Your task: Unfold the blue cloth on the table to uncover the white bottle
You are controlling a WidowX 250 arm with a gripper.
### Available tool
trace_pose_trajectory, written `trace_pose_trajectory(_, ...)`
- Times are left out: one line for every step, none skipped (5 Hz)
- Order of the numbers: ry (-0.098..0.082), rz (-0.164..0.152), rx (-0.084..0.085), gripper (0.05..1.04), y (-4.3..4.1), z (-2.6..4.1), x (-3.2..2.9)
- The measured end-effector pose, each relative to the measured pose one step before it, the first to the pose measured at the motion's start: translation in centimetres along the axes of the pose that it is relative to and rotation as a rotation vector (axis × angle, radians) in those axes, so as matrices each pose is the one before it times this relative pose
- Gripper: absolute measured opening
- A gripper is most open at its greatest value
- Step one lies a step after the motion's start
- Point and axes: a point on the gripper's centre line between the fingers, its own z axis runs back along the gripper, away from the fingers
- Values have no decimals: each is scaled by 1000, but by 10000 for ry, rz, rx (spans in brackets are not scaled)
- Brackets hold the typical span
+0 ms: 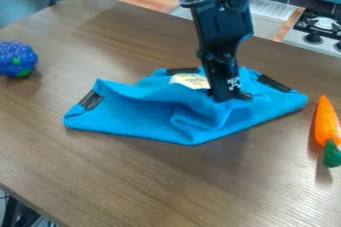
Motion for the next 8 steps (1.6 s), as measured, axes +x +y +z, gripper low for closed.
trace_pose_trajectory(-160,-350,-46,51,-1168,724,332)
trace_pose_trajectory(-167,-119,-310,51,-1236,1245,168)
trace_pose_trajectory(170,-100,-251,51,-1135,-403,-189)
trace_pose_trajectory(252,-251,-156,51,-1542,-982,-266)
trace_pose_trajectory(91,-220,-142,51,-1656,-491,-139)
trace_pose_trajectory(253,-145,-271,51,-1817,-1120,-386)
trace_pose_trajectory(44,-280,-51,51,-1493,-846,278)
trace_pose_trajectory(225,-102,-257,51,-1217,-839,-203)
